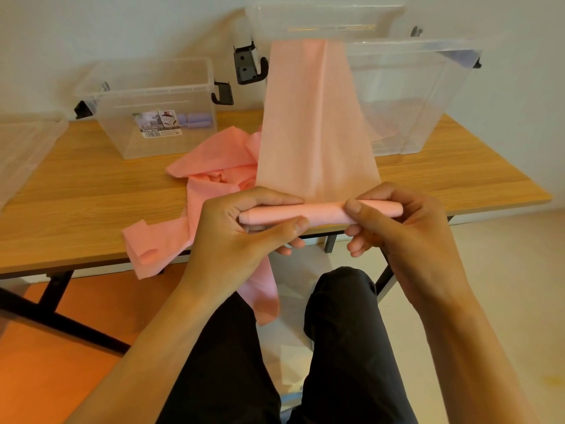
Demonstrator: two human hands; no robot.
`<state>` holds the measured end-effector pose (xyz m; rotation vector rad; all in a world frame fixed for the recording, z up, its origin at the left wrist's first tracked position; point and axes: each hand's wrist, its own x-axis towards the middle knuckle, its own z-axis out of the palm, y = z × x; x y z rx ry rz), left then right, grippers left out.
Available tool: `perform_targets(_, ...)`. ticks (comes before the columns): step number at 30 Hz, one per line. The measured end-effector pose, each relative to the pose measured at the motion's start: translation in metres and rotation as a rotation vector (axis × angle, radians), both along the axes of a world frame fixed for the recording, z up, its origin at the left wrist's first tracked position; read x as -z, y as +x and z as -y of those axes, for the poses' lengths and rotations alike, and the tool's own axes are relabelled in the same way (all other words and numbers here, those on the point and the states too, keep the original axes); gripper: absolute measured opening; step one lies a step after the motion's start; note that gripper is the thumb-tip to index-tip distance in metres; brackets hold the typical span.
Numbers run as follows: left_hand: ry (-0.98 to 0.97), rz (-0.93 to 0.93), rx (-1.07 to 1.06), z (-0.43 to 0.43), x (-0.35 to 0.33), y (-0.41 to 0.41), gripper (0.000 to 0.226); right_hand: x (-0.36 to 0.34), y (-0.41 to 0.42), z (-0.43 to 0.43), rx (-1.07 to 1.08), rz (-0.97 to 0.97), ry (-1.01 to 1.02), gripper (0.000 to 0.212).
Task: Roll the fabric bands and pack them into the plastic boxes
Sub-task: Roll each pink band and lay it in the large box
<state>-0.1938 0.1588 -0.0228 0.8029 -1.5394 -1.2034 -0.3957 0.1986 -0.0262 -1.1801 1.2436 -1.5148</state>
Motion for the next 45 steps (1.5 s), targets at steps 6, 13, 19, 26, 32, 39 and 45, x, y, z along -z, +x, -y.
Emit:
perform_targets(6,0.013,0.000,-0.056,0.000,0.003,0.000,0.017,-0.001,-0.001,0.000,-0.072,0.001,-0.003,0.030)
perform_targets(13,-0.009,0.019,-0.057,0.003,-0.003,-0.001,0.023,-0.003,-0.003,0.003,-0.023,0.051,0.013,0.020)
perform_targets(19,-0.008,0.019,-0.091,0.003,0.001,-0.007,0.006,-0.008,-0.003,0.001,-0.061,0.057,0.010,0.034)
perform_targets(26,0.013,0.056,0.000,0.000,-0.006,-0.003,0.028,-0.007,-0.004,0.002,-0.023,0.005,0.030,0.027)
perform_targets(32,0.015,0.036,-0.017,0.002,-0.007,-0.002,0.013,-0.010,-0.002,0.001,-0.075,-0.003,0.025,0.031)
perform_targets(39,-0.012,0.071,-0.001,0.003,-0.007,0.001,0.025,-0.010,-0.004,0.003,-0.049,0.011,0.041,0.023)
perform_targets(45,-0.049,0.071,-0.029,0.006,-0.009,0.002,0.017,-0.012,-0.004,0.001,-0.083,-0.007,0.035,0.033)
